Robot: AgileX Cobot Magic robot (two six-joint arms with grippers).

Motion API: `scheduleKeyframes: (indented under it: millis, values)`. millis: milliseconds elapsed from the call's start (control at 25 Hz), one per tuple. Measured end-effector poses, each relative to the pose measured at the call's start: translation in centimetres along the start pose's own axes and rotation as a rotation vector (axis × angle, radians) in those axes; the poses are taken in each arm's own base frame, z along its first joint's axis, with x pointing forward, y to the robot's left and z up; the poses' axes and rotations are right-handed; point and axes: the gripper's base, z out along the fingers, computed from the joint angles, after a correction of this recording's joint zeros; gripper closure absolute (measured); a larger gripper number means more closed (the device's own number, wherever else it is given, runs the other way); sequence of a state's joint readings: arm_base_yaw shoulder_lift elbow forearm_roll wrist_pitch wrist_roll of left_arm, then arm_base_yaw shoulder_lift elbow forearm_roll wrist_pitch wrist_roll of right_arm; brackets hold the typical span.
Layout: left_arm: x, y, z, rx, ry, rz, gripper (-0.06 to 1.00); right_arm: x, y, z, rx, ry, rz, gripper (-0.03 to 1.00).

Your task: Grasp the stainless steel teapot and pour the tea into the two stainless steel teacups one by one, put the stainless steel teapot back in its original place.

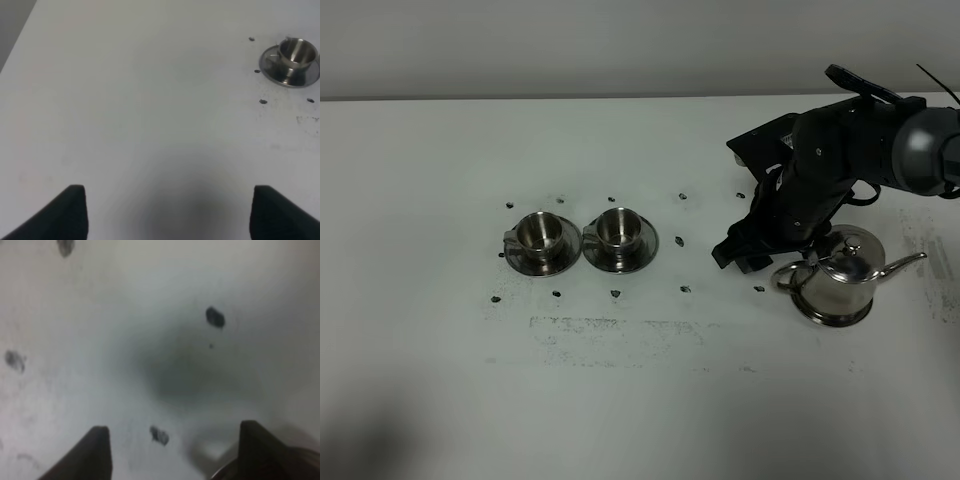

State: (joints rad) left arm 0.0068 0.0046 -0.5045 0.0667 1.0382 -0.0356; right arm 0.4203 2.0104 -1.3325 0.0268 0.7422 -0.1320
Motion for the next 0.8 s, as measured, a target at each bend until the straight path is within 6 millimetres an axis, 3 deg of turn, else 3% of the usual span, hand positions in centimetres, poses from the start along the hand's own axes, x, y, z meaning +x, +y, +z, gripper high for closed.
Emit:
scheduleKeyframes:
  millis: [440, 800]
  values:
    - [0.0, 0.0, 0.0, 0.0, 0.0, -0.003, 0.29, 0.2, 1.0, -1.1, -0.039, 0.021, -0.025, 0.41]
    - [0.0, 0.0, 0.0, 0.0, 0.001, -0.003, 0.29, -0.1, 5.6, -6.6, -0.074, -0.137, -0.128, 0.41]
